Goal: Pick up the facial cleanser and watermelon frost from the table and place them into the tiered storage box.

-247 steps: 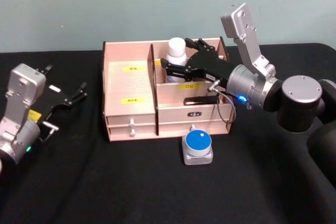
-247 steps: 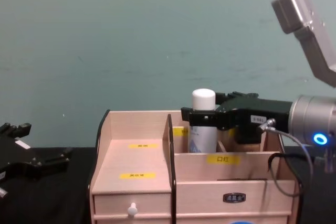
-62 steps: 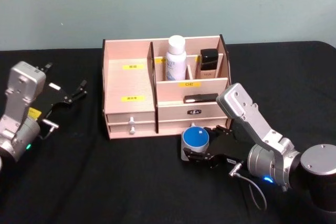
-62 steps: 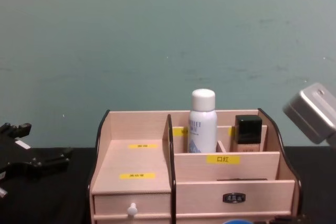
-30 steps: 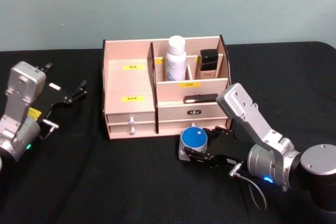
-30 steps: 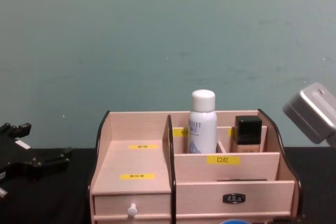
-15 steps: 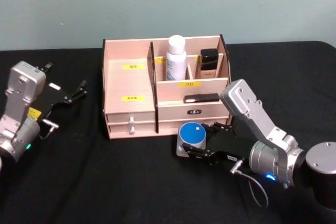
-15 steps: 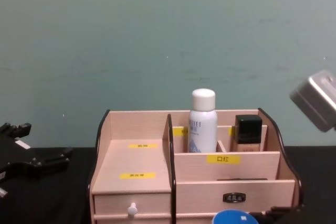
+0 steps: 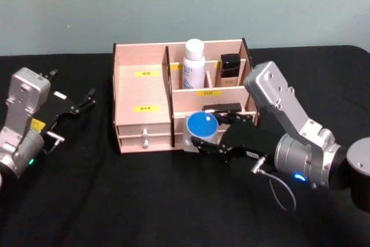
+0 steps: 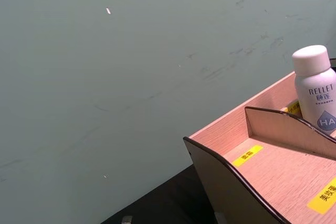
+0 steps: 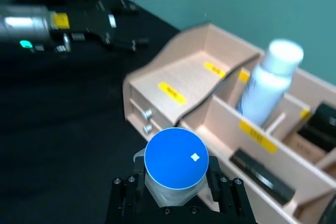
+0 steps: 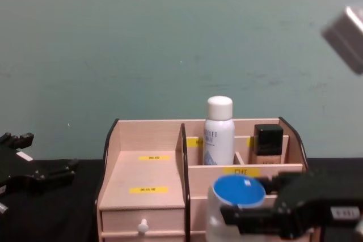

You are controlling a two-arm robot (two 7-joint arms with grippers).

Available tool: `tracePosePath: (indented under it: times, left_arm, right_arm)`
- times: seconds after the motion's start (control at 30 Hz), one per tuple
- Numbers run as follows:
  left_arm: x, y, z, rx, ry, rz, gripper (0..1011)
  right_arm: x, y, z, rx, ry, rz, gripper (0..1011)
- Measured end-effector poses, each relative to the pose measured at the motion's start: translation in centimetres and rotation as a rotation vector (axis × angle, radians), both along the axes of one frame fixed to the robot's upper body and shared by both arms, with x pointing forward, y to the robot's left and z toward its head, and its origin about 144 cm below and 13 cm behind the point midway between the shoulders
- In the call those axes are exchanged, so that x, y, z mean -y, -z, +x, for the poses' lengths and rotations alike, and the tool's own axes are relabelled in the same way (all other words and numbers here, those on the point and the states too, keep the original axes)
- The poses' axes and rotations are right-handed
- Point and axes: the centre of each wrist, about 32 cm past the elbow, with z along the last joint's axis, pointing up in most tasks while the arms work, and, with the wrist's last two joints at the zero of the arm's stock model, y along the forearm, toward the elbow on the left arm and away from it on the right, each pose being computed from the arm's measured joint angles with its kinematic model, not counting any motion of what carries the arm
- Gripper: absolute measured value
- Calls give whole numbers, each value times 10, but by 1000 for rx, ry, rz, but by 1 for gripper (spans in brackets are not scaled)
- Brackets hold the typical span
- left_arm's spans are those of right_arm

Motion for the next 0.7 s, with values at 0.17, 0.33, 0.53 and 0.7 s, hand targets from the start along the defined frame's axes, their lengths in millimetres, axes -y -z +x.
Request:
tracePosePath:
  times: [0.17, 0.33, 0.53, 0.7]
  left_arm:
    - [0, 0, 0, 0, 0, 0, 1009]
    - [0, 0, 0, 0, 0, 0, 1010]
    - [0, 0, 0, 0, 0, 0, 1009]
    - [0, 0, 0, 0, 0, 0, 1010]
  right_arm:
    - [-7, -16, 2, 41, -36, 21, 716]
    - [-19, -25, 7, 66, -67, 35, 716]
    - [-36, -29, 17, 75, -101, 44, 716]
    - [-50, -27, 29, 74, -114, 42, 715]
